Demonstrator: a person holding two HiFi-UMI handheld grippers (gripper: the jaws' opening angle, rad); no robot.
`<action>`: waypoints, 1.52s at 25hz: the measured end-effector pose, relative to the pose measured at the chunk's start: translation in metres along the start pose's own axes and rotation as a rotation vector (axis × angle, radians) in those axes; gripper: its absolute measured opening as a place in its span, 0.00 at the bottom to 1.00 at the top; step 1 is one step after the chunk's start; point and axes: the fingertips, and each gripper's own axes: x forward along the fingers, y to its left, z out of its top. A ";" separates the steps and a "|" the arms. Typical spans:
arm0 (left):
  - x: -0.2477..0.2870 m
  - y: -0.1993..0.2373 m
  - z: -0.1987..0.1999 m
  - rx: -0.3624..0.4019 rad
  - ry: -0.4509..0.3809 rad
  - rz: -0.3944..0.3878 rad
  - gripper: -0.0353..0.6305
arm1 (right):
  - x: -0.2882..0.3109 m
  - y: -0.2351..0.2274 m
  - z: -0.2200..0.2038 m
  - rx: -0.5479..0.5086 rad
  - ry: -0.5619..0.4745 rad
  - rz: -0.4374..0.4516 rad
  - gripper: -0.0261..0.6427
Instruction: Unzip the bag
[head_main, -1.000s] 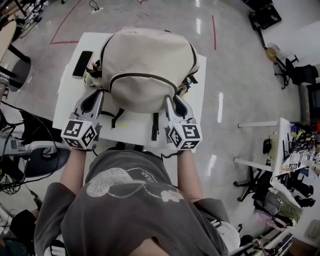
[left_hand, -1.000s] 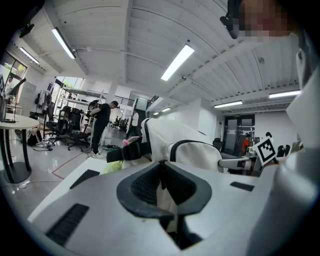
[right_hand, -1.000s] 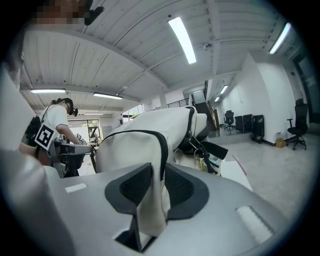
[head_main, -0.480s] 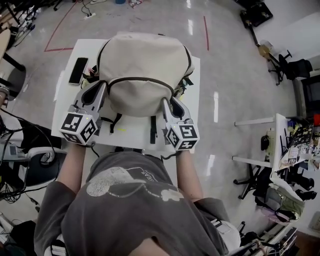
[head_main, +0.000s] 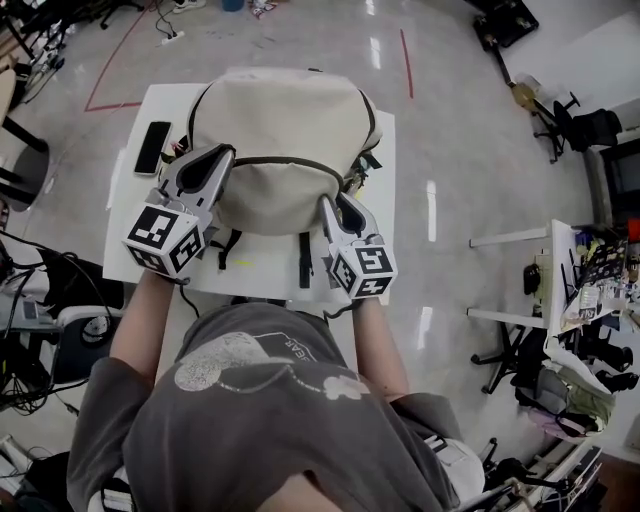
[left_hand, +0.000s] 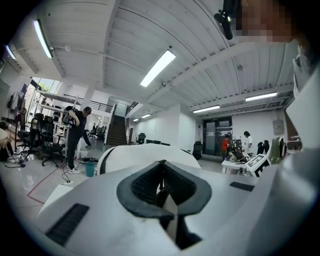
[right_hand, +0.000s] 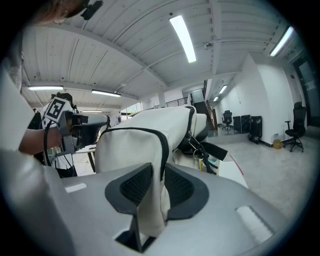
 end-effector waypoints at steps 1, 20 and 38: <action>0.004 -0.004 0.001 0.002 0.000 -0.013 0.10 | 0.000 0.000 0.000 0.002 -0.002 0.000 0.16; 0.066 -0.083 0.002 0.177 0.099 -0.164 0.10 | 0.001 -0.002 -0.001 0.029 -0.029 0.010 0.16; 0.090 -0.118 -0.007 0.025 0.099 -0.215 0.10 | 0.001 -0.002 -0.002 0.033 -0.036 0.023 0.17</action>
